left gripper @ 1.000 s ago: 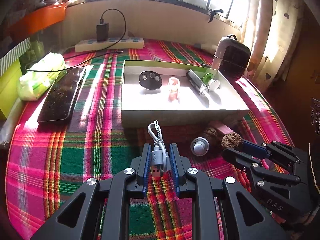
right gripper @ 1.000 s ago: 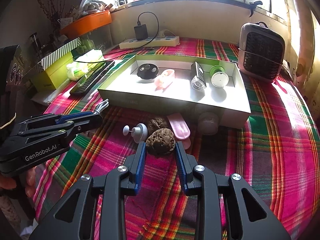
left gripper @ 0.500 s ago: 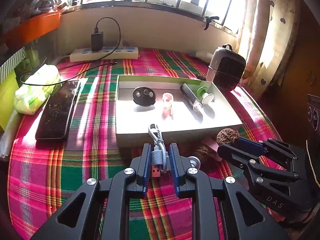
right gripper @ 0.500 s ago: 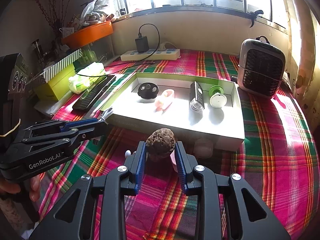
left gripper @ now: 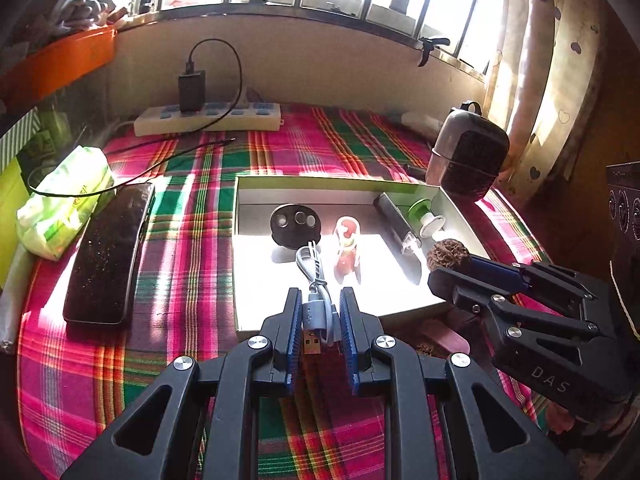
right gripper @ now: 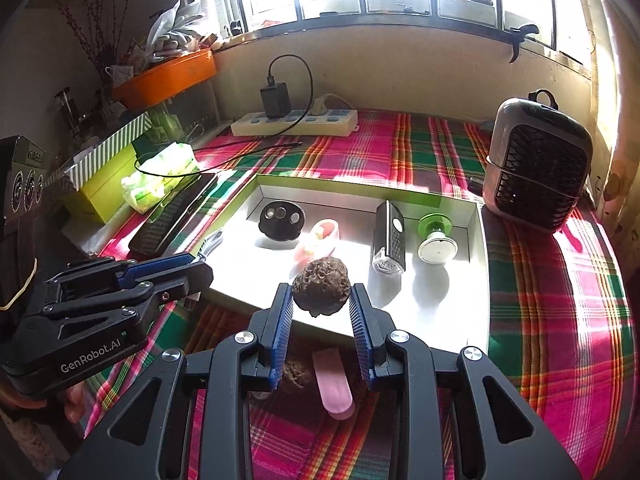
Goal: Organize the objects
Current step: 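Lift and carry the USB cable and walnut with both tools over the white box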
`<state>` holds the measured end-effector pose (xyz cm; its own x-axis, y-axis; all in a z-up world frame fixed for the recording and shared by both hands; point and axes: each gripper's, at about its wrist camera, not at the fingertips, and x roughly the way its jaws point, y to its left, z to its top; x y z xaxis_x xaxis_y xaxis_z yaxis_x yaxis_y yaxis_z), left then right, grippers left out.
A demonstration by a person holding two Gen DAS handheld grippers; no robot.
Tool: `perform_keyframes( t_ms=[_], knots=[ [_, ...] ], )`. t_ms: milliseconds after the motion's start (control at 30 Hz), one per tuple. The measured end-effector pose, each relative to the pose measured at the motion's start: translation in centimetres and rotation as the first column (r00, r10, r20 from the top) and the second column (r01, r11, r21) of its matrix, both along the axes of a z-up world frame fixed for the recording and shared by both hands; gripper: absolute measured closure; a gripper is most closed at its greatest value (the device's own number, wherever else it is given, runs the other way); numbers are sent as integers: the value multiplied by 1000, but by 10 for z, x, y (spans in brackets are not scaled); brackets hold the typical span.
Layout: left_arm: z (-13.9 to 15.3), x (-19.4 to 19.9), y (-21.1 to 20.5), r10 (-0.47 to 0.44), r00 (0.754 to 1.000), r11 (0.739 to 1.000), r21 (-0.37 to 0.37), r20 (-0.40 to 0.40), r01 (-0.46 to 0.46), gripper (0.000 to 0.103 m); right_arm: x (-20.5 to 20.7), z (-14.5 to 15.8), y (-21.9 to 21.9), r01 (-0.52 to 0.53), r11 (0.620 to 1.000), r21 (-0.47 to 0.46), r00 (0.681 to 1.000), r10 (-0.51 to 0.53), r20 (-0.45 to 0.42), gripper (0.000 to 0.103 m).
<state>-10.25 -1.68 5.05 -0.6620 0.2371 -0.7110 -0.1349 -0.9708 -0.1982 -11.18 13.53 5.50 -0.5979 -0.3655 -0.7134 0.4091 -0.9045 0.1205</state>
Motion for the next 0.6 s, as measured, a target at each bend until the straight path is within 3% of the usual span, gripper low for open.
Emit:
perform_keyframes(
  t_ms=[600],
  knots=[
    [-18, -36, 1, 11, 999, 1000, -6, 41, -11, 86, -66, -20, -23, -18, 995, 96, 1000, 17, 14, 73]
  ],
)
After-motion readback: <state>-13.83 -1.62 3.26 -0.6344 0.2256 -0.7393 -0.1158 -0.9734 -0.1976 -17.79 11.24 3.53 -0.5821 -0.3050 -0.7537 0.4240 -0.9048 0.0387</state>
